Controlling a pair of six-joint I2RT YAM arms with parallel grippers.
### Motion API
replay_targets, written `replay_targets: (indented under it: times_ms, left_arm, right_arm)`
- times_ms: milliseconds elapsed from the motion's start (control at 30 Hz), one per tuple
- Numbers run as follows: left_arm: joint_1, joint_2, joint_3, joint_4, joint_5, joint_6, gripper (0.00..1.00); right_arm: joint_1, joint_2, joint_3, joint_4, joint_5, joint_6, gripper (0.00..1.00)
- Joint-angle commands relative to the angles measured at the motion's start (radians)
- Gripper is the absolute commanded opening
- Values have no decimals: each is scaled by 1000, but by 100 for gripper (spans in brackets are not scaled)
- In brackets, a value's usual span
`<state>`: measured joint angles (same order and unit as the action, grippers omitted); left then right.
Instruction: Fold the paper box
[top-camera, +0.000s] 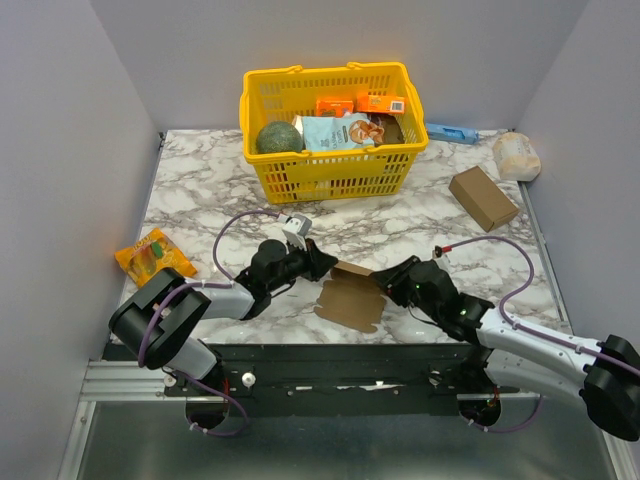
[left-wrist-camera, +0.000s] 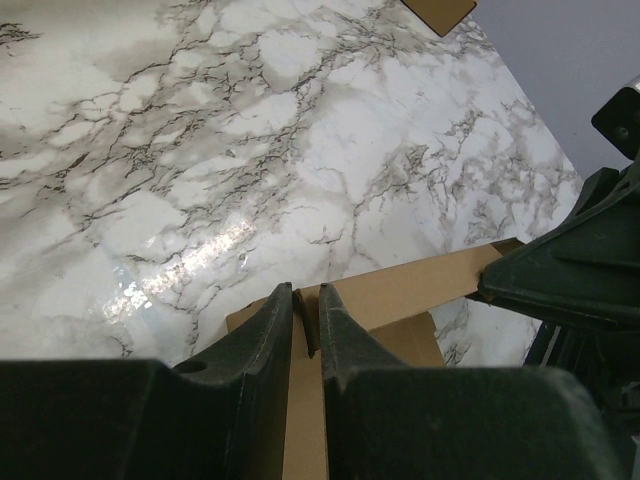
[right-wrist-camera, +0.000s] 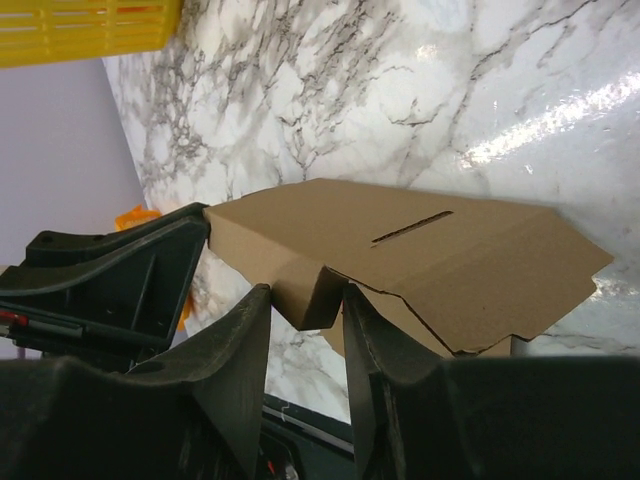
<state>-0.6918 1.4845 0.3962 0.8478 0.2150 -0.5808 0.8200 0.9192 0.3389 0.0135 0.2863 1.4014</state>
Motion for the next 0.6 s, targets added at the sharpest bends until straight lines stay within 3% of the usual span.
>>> replay_targets:
  times_ms: [0,367,467,533,567]
  left_arm:
    - [-29,33,-57,-225,9,48,22]
    - [-31,25,-56,-227,6,53,23]
    - [-32,19,-56,-227,6,52,22]
    - [-32,17,-56,-225,7,53,22]
    - [-32,19,-56,-225,6,53,23]
  right_arm:
    - [-15,29,-15,118,22,-13,38]
    - [-25,55,-38,177,31,10,22]
    - [-25,56,-58,186,50,42,12]
    - [-25,59,-67,198,57,63,1]
    - [-25,63,-74,201,60,71,1]
